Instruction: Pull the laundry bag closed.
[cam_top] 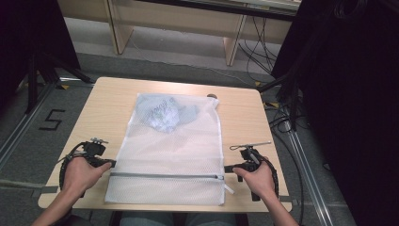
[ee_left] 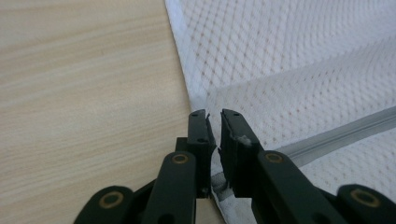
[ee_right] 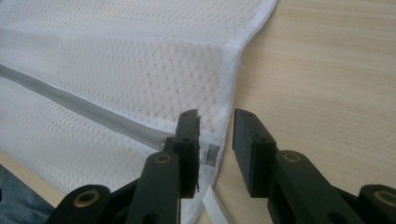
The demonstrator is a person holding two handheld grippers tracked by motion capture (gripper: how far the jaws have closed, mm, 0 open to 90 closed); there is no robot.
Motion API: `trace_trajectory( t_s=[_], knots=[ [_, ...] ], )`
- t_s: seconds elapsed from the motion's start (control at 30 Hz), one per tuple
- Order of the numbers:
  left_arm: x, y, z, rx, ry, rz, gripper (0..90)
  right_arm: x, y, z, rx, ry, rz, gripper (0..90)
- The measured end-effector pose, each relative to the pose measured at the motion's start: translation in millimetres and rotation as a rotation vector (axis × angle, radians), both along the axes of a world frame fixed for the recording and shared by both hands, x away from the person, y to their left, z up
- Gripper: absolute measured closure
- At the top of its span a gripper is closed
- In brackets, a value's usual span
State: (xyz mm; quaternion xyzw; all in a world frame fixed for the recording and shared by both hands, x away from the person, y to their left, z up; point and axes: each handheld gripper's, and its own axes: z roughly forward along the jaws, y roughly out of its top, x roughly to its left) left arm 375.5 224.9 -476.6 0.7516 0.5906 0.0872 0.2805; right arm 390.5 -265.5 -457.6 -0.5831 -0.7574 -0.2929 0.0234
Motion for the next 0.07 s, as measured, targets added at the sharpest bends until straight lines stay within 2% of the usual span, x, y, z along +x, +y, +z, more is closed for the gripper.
trace_trajectory(
  t_s=[0.03,0.07],
  knots=[
    [-0.4,1.1,1.4,-0.002,-0.004,-0.006,80.5,-1.8,1.5,2.4,0.003,0.042,-0.031,70.6],
    [-0.3,1.4,1.6,-0.004,-0.018,-0.004,80.0,-1.7,1.2,2.3,0.004,0.044,-0.03,69.8]
  ],
)
